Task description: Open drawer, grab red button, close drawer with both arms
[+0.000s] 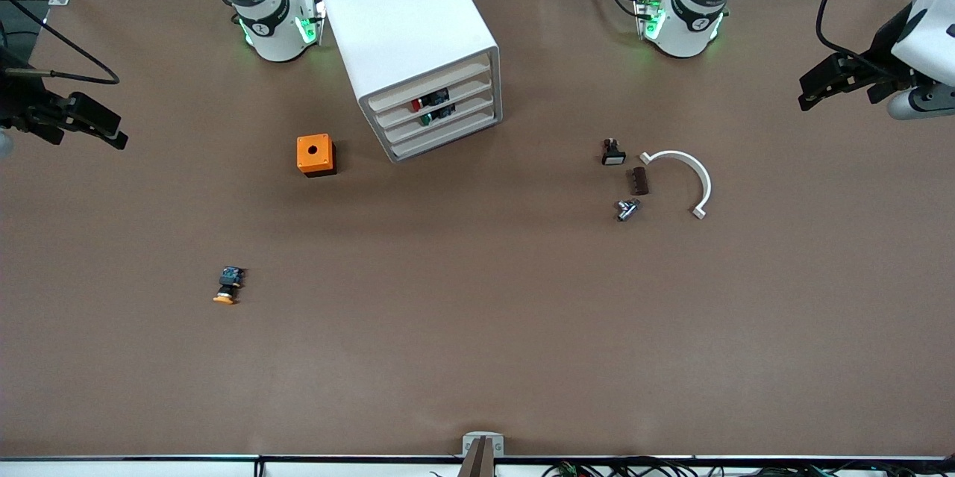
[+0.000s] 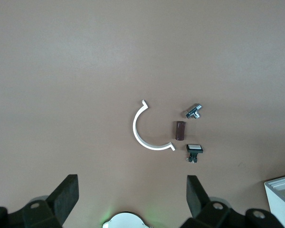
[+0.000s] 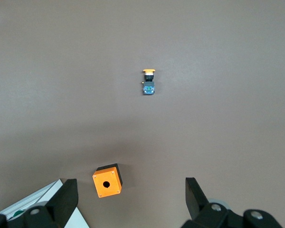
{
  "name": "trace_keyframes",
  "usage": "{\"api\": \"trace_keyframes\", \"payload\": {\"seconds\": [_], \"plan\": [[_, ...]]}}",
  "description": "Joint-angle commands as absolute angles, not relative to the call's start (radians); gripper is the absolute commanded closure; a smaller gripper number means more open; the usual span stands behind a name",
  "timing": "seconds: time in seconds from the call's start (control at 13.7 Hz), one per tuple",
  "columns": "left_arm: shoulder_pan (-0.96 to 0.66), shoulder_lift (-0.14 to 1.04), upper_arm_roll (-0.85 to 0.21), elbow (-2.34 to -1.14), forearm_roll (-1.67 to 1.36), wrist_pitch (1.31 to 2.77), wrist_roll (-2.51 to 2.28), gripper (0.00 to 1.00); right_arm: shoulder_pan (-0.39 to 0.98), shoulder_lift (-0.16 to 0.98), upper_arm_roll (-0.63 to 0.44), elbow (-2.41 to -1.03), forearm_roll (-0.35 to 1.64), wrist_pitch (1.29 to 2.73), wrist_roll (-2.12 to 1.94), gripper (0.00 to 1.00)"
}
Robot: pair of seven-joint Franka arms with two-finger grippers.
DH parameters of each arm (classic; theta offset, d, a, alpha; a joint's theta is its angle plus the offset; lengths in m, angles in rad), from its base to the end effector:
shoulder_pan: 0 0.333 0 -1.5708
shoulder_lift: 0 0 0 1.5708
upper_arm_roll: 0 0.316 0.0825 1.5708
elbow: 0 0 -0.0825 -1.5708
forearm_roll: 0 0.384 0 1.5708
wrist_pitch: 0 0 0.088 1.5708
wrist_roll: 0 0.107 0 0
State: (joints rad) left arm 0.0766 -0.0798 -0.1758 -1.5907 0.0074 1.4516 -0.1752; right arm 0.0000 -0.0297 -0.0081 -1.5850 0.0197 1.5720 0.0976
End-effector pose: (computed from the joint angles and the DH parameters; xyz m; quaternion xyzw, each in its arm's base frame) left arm 0.5144 -0.0544 0.6472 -0.9987 -0.0388 0.0285 0.0147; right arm 0.5455 -0.0024 0.6343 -0.9985 0.0527 -0.0079 0.0103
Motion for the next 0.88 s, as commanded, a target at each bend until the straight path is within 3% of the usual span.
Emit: {"api": "trace_keyframes", "payload": {"seconds": [0.0,0.37,0.8], "plan": [[0.081,-0.072,-0.178,-1.563,0.018,1.427,-0.153,0.0,-0.018,-0.051,0.006,-1.603,0.025,1.577,0.101,0.0],[0.071,-0.023,-0.178,-1.539,0.018,1.427,-0.156,0.0,-0.021,-0.049,0.006,-1.603,0.026,1.575,0.101,0.0],[0.035,0.149,-0.196,-1.546,0.012,1.427,-0.176,0.0,-0.02,-0.049,0.005,-1.603,0.026,1.574,0.101,0.0]]}}
